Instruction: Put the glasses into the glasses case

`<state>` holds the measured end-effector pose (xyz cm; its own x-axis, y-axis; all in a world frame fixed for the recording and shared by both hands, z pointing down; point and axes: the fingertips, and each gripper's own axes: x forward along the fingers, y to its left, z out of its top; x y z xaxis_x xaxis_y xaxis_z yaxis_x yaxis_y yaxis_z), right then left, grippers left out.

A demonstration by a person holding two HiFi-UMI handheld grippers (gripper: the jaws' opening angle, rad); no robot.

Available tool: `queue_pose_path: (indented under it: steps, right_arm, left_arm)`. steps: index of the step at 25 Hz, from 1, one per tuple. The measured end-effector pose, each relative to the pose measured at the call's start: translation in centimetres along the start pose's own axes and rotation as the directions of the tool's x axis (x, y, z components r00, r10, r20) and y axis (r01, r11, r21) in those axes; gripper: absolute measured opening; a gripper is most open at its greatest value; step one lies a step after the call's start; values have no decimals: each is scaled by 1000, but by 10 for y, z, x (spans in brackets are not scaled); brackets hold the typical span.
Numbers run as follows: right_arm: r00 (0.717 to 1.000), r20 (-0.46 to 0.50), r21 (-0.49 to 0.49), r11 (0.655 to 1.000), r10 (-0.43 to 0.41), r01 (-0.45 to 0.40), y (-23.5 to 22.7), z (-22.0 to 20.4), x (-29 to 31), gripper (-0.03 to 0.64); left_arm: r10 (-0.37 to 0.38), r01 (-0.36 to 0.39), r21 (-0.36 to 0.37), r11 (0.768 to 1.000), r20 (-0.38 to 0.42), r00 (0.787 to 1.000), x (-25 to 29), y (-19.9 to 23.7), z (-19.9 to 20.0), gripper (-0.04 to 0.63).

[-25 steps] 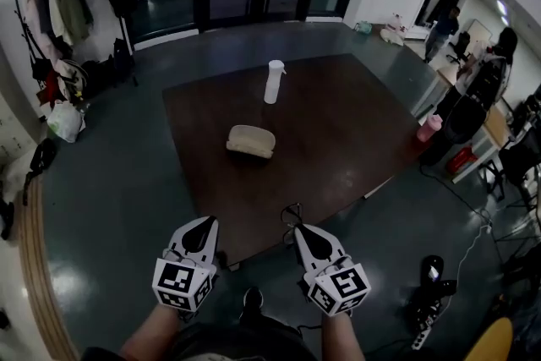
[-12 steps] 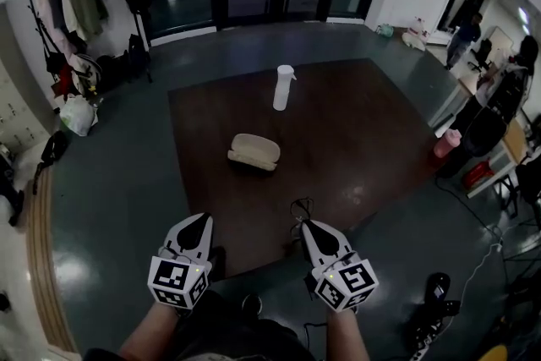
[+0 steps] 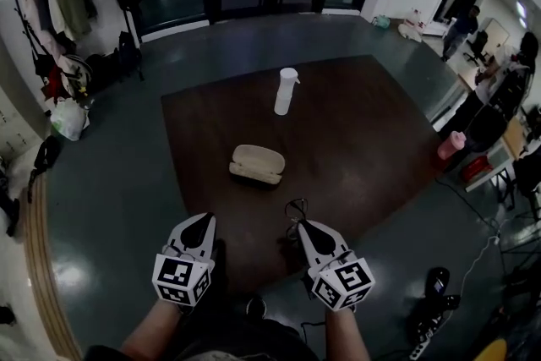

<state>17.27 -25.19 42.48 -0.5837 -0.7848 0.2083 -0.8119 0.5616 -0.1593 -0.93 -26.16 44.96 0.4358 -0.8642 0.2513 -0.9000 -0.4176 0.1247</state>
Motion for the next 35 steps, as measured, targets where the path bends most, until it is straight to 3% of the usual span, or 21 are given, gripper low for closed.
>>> queue_pose_path:
  steps: [15,35]
  right_arm:
    - [990,-69,0,992,-127,127,-38,9,101,-11]
    - [967,-179,19,981,-184,191,-68,-16,157,-11]
  left_arm:
    - [-166,170,26,985,-98,981,136,53,1,6]
    - [-246,248,-28,968,-275,929,232,65,-57,6]
